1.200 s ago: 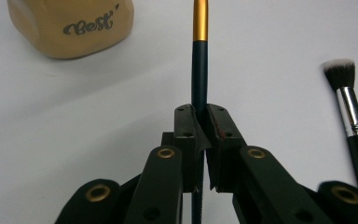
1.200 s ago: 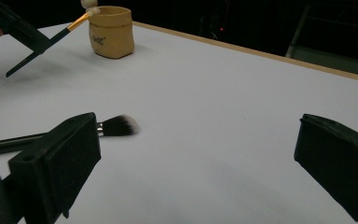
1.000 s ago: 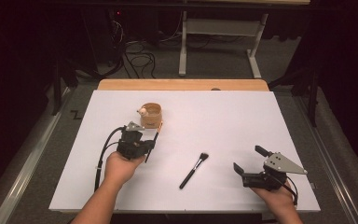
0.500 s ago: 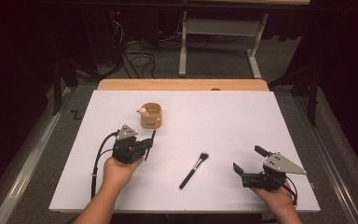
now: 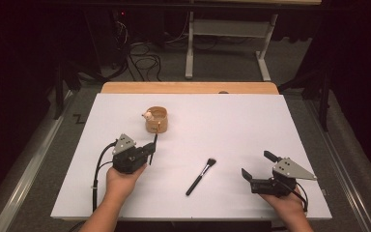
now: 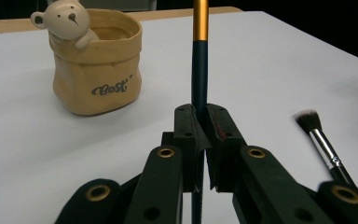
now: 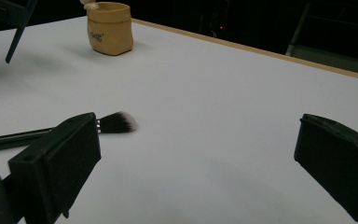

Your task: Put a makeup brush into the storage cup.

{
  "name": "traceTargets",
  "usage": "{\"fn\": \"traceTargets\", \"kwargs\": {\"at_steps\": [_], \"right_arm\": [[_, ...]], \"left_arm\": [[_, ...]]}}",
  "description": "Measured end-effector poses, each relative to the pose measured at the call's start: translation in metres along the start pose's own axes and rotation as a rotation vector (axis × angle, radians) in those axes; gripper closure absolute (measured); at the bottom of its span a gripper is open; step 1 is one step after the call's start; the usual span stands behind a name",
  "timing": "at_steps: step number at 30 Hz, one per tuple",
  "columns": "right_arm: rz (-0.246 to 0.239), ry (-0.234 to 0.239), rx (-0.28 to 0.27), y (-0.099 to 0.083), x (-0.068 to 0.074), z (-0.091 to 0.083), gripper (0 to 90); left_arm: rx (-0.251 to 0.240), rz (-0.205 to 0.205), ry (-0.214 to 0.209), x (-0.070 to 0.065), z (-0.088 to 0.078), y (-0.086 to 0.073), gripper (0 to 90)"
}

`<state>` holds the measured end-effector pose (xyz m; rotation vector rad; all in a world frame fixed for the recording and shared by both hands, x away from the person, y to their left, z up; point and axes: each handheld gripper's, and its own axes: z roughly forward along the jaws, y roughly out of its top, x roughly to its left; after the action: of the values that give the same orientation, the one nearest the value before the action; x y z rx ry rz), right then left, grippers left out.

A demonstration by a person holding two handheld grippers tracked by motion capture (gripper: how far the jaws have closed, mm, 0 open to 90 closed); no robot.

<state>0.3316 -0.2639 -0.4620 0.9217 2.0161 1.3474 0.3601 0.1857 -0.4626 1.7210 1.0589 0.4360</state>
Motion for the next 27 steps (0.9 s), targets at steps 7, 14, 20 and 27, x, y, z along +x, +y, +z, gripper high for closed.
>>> {"fn": "traceTargets", "kwargs": {"at_steps": [7,14,20,27], "right_arm": [[-0.001,-0.001,-0.002,-0.001,-0.001,0.002,0.9],[0.001,-0.003,0.003,-0.002,-0.001,0.003,0.9],[0.004,-0.003,0.005,-0.002,0.001,0.006,0.9],[0.017,-0.007,0.008,-0.003,0.000,0.009,0.9]], "left_arm": [[-0.048,0.012,0.024,0.002,-0.002,-0.008,83.7],[-0.101,0.018,0.029,0.004,-0.007,-0.012,83.7],[-0.129,0.035,0.012,0.003,-0.010,-0.017,83.7],[-0.138,0.042,0.000,0.005,-0.010,-0.023,83.7]]}}
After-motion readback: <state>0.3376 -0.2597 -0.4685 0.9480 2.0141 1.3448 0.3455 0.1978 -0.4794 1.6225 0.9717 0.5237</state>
